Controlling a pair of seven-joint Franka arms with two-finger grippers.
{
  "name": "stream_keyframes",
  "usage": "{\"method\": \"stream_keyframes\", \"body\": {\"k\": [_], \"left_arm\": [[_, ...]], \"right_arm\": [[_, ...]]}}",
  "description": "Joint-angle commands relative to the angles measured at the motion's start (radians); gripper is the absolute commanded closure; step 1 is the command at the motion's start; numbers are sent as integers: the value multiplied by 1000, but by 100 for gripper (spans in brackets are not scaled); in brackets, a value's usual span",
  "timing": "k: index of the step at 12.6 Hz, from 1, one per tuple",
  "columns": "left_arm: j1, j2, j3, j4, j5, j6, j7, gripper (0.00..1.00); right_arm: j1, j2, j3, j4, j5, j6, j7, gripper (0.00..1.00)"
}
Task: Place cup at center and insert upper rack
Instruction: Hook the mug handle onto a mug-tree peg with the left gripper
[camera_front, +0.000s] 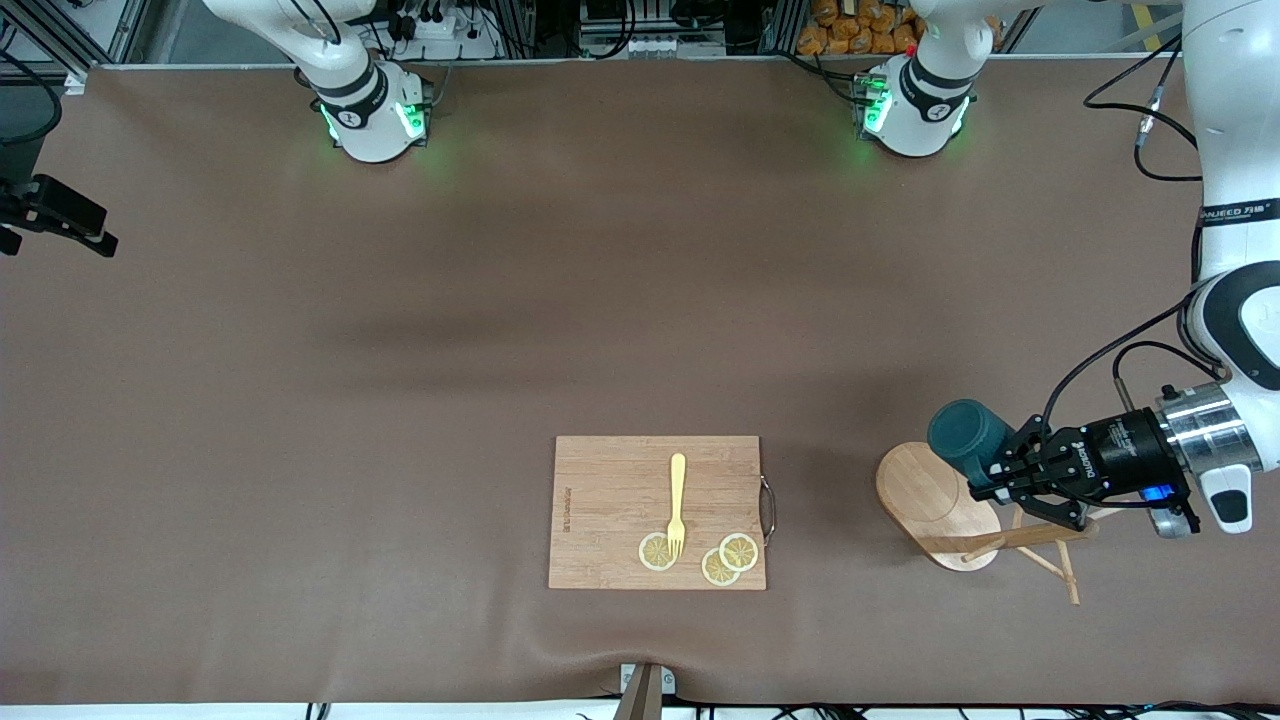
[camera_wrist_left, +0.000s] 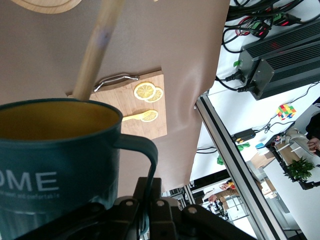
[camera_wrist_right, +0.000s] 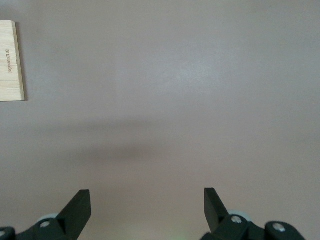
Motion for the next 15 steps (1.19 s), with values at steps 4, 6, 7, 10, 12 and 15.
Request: {"method": "stream_keyframes", "body": {"k": [4, 6, 7, 10, 12, 15], "left_arm": [[24, 39, 0, 52, -22, 4, 18, 100], [39, 46, -2, 52, -38, 4, 37, 100], [48, 45, 0, 51, -50, 4, 61, 100], [61, 46, 0, 51, -102, 4, 91, 100], [64, 54, 0, 45, -114, 2, 146, 100], [85, 74, 0, 43, -136, 2, 204, 100]], "right_arm": [[6, 7, -5, 21, -8, -14, 7, 0], [6, 7, -5, 21, -8, -14, 7, 0], [6, 7, -5, 21, -8, -14, 7, 0], [6, 7, -5, 21, -8, -14, 7, 0], [4, 7, -5, 21, -10, -14, 7, 0], [4, 7, -5, 23, -11, -14, 7, 0]]}}
